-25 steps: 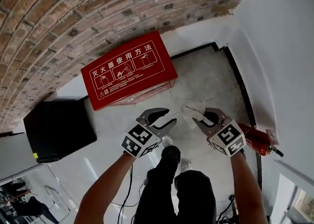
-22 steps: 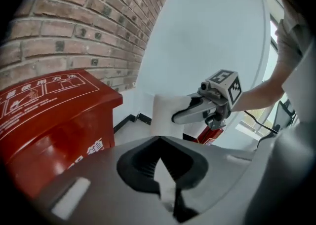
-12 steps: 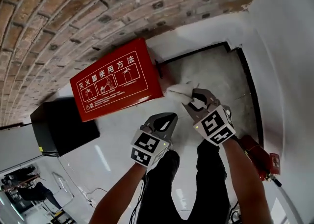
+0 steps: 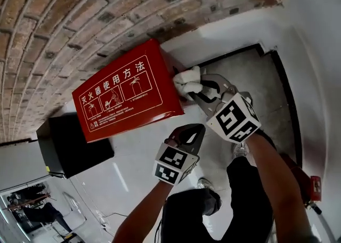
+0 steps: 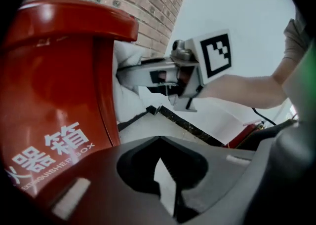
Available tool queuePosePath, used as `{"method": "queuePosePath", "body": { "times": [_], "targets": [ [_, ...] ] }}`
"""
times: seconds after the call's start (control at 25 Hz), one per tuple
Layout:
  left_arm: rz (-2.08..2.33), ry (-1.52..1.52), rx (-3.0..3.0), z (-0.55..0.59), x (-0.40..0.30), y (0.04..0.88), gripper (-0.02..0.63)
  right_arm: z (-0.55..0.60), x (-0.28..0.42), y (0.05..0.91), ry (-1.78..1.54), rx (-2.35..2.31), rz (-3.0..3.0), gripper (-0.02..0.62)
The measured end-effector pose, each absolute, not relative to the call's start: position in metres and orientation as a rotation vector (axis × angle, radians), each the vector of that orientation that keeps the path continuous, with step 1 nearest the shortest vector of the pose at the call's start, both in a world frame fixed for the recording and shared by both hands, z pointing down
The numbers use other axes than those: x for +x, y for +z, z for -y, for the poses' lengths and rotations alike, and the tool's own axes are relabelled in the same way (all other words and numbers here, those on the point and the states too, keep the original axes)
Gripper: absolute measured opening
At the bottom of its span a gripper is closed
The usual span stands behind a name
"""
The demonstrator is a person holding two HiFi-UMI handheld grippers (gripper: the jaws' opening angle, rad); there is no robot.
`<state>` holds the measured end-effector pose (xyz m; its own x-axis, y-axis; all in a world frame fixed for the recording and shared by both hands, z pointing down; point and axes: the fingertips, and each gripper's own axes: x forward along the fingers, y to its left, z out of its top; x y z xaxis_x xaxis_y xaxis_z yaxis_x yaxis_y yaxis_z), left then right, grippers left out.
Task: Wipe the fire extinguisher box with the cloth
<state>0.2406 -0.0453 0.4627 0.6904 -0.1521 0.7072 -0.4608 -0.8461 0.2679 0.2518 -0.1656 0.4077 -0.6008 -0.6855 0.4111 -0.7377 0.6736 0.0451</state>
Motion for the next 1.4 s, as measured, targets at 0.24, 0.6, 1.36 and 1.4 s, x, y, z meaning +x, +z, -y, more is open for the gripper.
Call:
{"method": "queuePosePath", "body": {
  "times": [0.24,0.6,1.36,1.4],
  "targets": [
    [0.442,0.974,2.551,0.051,0.24,0.489,0.003,0.225,0.256,0.41,0.033,1.206,2.517,0.089],
    [0.418,0.959,2.567,0.05,0.245,0.542,0.003,0.28,0.258,0.434,-0.06,1.255,2.543,0.091],
    [0.402,0.952,2.563,0.044,0.236,0.612,0.003,0.194,0.232,0.527,0.034,0.98,2.69,0.087],
    [0.399,0.959,2.562,0.043,0.235,0.613,0.003,0.186,0.231,0.527,0.039,0.957,2.705,0.087]
  ]
}}
